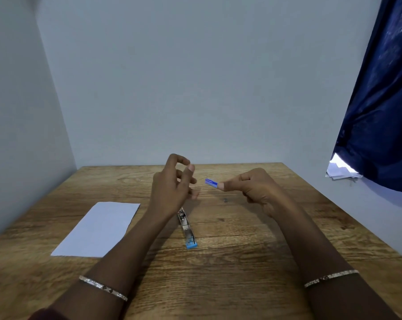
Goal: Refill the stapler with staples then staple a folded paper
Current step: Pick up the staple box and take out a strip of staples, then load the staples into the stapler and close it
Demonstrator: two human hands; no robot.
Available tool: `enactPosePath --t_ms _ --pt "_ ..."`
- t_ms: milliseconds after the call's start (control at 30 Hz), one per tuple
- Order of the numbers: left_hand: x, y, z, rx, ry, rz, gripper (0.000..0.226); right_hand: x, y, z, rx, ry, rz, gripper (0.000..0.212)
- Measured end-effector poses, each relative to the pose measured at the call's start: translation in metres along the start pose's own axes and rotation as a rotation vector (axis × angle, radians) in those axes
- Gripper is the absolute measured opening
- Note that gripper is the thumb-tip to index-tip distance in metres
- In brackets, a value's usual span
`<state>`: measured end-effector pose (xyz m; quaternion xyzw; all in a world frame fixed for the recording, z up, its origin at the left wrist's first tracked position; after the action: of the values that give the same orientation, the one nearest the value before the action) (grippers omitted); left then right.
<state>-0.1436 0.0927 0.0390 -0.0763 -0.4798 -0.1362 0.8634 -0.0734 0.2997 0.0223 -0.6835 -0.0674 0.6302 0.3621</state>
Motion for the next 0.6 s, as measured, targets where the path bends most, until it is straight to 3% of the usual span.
enactPosePath --t_ms 67,133,300,400,500,600 --pt "0.007 -0.015 0.003 0.084 0.1 0.137 0.007 0.005 -0.004 0.001 0.012 0.037 -0.165 0.035" --pt "0.003 -0.031 0.006 0.171 0.085 0.232 0.004 0.007 0.001 -0.001 -0.03 0.06 -0.246 0.034" --pt "-0.032 -0.052 0.01 0.217 -0.167 0.349 0.006 0.009 0.014 -0.002 -0.081 0.09 -0.375 0.032" --pt "-0.045 -0.055 0.008 0.22 -0.275 0.341 0.006 0.01 0.017 -0.004 -0.089 0.089 -0.427 0.048" --pt "-0.05 -0.057 0.008 0.227 -0.317 0.332 0.005 -0.004 0.01 -0.006 0.064 -0.02 -0.421 0.054" --pt "-0.05 -0.058 0.008 0.226 -0.334 0.331 0.003 -0.035 0.018 -0.013 0.216 -0.258 -0.409 0.036"
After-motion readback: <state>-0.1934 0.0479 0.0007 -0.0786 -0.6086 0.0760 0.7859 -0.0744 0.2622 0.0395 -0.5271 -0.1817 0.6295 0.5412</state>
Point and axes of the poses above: each hand's wrist, its own z-axis towards the middle knuckle, its own y-axis out of the palm, x = y × z, the point moved 8 cm from there along z, towards the middle knuckle, and after that the axes turned 14 degrees about -z, right-handed, at the moved point
